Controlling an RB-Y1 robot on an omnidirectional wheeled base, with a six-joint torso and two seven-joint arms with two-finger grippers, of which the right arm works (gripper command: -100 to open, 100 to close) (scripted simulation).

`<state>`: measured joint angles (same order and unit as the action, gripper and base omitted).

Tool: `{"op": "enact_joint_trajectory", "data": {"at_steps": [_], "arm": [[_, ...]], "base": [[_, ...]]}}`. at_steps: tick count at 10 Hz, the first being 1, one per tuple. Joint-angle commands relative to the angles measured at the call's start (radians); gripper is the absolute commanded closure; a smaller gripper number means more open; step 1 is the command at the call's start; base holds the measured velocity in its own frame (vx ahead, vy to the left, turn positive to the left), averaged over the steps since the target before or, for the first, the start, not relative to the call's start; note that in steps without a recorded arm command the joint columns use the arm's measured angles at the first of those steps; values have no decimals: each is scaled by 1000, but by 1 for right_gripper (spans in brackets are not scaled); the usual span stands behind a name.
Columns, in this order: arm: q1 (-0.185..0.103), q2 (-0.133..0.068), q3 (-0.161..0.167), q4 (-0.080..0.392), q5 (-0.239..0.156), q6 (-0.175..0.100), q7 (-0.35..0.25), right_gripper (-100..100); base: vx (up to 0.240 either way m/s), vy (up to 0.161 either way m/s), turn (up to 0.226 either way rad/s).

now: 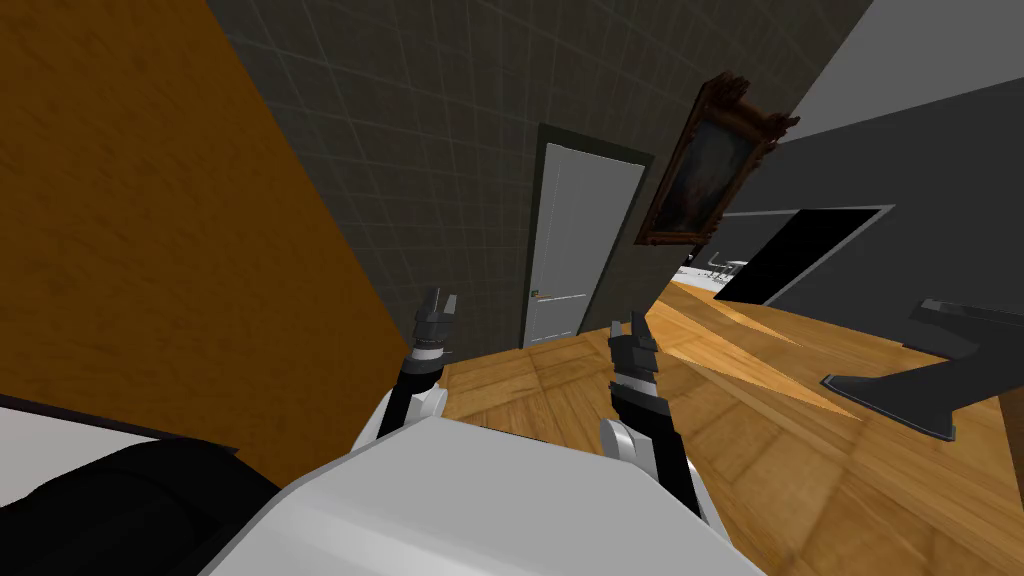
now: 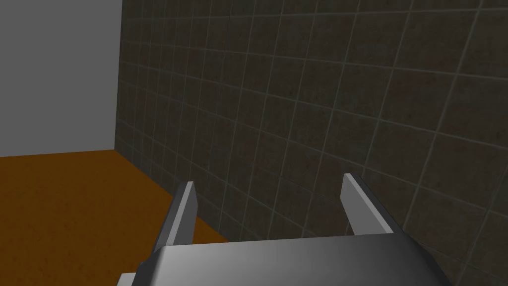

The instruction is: Pull the door open

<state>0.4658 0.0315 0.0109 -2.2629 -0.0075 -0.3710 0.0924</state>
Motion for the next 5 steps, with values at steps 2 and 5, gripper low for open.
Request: {"op": "enact_joint_trajectory", "data": {"at_steps": [2, 5], "arm": [[-20, -13, -6, 57, -6, -16, -5, -100], [-47, -29, -15, 131, -15, -37, -12, -100]], "base": [[43, -20, 129], [64, -29, 118]]}}
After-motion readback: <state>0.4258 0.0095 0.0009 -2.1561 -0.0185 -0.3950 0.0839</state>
